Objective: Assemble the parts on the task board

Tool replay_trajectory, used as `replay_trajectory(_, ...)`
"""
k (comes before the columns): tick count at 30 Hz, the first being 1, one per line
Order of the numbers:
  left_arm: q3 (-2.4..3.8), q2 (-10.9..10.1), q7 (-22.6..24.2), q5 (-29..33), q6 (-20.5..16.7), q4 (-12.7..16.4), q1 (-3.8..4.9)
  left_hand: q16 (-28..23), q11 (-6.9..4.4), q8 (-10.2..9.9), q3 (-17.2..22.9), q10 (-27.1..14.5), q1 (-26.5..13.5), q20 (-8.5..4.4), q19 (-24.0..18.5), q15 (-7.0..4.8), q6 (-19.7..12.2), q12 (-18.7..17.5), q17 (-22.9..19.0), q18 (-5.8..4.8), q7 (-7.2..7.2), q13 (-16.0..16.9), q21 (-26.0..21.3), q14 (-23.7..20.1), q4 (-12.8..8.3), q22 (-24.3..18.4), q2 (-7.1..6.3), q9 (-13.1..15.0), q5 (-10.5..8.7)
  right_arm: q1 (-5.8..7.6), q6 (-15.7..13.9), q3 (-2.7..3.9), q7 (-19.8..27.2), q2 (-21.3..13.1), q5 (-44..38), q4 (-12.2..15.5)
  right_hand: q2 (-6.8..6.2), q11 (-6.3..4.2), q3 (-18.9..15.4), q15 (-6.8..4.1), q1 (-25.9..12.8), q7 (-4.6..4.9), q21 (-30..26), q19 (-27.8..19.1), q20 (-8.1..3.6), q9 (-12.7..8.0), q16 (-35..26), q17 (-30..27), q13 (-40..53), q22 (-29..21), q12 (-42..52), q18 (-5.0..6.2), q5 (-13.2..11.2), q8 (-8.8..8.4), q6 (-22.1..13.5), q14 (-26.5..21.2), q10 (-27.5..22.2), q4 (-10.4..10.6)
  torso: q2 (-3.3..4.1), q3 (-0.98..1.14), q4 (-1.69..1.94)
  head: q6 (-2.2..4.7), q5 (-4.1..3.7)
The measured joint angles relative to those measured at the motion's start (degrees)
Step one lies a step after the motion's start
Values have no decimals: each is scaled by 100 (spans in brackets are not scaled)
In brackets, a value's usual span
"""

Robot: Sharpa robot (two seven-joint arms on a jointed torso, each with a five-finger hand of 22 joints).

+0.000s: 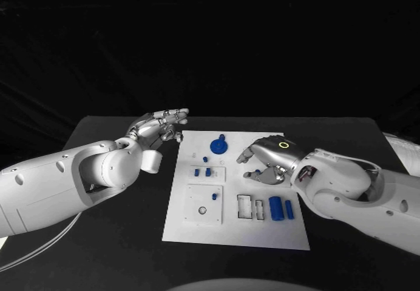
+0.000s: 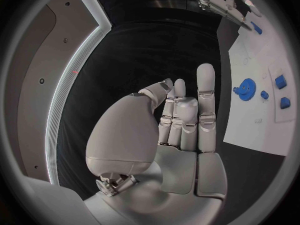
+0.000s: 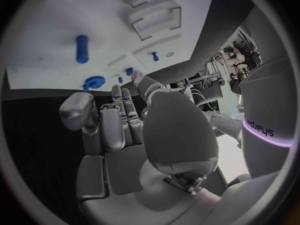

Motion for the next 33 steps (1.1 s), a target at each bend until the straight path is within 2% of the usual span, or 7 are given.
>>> replay_trajectory(2,0,2,-5,-4,6,6,0,0,0,0,0,0,0,0,0,0,0,0,0,-1,0,0,0,0,0,0,0,0,0,81,59,7,-62,-121,10,-26,-53,22,-147,0,23,43,-24,4,-4,0,-25,-13,0,-17,-40,0,0,0,-43,0,-83,26,-4,-7,-7,14,-20)
replay_trajectory(6,0,7,-11,-11,20,12,0,0,0,0,0,0,0,0,0,0,0,0,0,-2,0,-1,0,0,0,0,0,0,0,154,224,8,-182,-259,2,-103,-108,43,-463,0,72,5,-55,4,-4,0,-32,-34,0,-57,-40,0,0,0,-86,0,-143,118,-6,-10,-14,35,-49)
replay_trajectory(14,-1,14,-21,-25,32,0,0,0,16,0,0,-16,0,0,0,0,0,0,-10,-7,0,2,-33,0,0,-12,0,0,0,155,533,-11,-281,-257,-71,-209,-12,51,-684,0,216,-25,-55,26,19,0,-32,-51,0,-54,-39,1,0,0,-56,0,-151,229,-6,-7,-11,51,-58)
replay_trajectory(23,-3,7,-42,-65,21,-31,0,0,21,0,0,-20,-24,0,0,0,0,0,-11,-9,0,4,-33,0,0,-14,-24,0,0,49,744,-32,-257,-105,-137,-253,104,-2,-715,0,332,-44,-55,46,-2,0,-32,-51,6,-3,78,1,0,0,-36,0,4,260,-5,-7,-7,41,-38)
replay_trajectory(25,-3,7,-45,-73,20,-31,0,0,21,0,0,-20,-24,0,0,0,0,0,-11,-10,0,4,-33,0,0,-14,-24,1,0,29,764,-35,-245,-73,-143,-269,176,-12,-712,0,404,-62,-55,66,-22,0,-32,-51,6,9,78,1,0,0,-18,0,58,260,-5,-8,-7,38,-37)
replay_trajectory(28,-3,9,-50,-84,19,-31,0,0,21,0,0,-20,-24,0,0,0,0,0,-11,-10,0,4,-33,0,0,-13,-24,1,0,4,791,-39,-224,-24,-149,-303,234,-25,-605,-1,461,-62,-55,86,-2,1,-32,-57,6,31,119,0,-1,0,-18,0,154,273,-4,-10,-4,25,-29)
replay_trajectory(33,-3,8,-57,-93,18,-31,0,0,21,0,0,-20,-24,0,0,0,0,0,-11,-11,0,4,-33,0,0,-13,-24,1,0,-10,838,-40,-192,13,-155,-350,327,-91,-373,-47,555,-57,-1,146,-62,12,-32,-53,0,90,164,0,-1,0,82,18,451,297,-4,-10,-4,15,-20)
